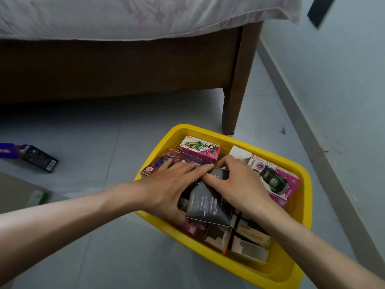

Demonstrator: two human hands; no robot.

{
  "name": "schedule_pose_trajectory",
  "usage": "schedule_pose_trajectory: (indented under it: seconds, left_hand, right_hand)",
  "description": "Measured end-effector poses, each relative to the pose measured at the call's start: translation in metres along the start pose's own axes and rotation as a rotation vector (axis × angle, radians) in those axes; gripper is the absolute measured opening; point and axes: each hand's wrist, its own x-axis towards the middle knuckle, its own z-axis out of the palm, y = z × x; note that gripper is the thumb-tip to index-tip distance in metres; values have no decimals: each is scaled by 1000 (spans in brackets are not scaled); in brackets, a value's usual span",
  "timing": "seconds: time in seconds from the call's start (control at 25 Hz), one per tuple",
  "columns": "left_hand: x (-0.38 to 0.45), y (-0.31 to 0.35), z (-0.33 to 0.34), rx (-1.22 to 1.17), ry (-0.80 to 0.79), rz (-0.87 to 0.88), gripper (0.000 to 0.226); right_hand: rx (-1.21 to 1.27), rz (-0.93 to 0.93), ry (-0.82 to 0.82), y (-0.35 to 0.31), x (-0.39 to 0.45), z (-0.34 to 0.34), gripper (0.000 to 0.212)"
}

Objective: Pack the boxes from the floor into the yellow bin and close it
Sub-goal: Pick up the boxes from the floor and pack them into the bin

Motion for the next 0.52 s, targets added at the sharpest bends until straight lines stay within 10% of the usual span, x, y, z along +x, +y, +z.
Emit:
schedule_pose_trajectory:
  seconds: [0.12,0.4,0.52]
  left_hand:
    - [3,-11,13,86,-88,-89,116]
    - [10,-13,29,171,34,-81,82]
    - [17,-11,36,259,99,-67,80]
  right_hand:
    - [75,23,-74,6,6,5,34]
    - [-254,-382,392,44,-19,-23,23]
    - [-395,-244,169,91,-28,-48,52]
